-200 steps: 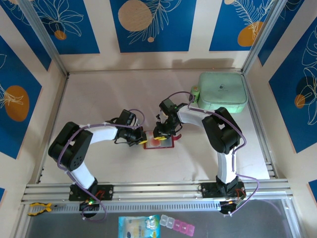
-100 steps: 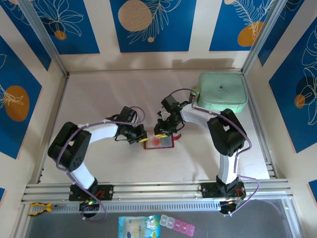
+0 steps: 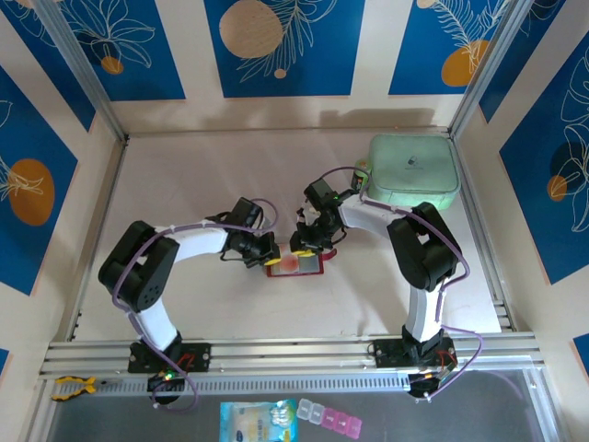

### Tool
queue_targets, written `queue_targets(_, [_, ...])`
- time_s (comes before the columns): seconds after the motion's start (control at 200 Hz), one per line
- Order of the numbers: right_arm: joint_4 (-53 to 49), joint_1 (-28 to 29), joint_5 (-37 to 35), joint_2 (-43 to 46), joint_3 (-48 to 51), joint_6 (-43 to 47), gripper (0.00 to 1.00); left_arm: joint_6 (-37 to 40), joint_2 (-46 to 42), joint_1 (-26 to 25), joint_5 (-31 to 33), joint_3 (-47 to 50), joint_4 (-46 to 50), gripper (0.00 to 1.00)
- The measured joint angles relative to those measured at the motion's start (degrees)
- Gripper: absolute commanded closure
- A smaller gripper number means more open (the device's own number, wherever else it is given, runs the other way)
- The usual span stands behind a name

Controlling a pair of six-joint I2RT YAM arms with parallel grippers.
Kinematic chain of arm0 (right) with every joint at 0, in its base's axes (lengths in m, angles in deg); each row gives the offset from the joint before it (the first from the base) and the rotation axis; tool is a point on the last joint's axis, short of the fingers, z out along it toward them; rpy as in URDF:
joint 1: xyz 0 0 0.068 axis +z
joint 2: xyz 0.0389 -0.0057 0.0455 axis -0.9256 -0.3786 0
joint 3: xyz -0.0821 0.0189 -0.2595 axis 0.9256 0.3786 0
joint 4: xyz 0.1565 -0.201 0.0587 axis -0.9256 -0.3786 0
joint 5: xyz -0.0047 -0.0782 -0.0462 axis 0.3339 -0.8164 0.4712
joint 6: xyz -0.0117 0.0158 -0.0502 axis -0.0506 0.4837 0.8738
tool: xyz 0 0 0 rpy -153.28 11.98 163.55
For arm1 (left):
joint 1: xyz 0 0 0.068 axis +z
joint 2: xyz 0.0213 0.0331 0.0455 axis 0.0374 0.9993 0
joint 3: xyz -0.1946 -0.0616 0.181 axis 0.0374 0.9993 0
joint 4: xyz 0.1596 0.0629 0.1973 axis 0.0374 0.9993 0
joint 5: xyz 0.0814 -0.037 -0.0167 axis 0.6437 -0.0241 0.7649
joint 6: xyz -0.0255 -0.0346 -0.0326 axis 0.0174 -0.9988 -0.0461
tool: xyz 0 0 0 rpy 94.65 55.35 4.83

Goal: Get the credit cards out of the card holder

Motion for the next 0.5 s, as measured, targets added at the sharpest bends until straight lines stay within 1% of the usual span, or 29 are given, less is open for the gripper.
queue_targets(0.5, [1.9, -0.63, 0.48, -0.02, 1.46, -0.46, 0.72, 1.49, 0.11, 0.0, 0.63, 0.0, 0.0, 1.0])
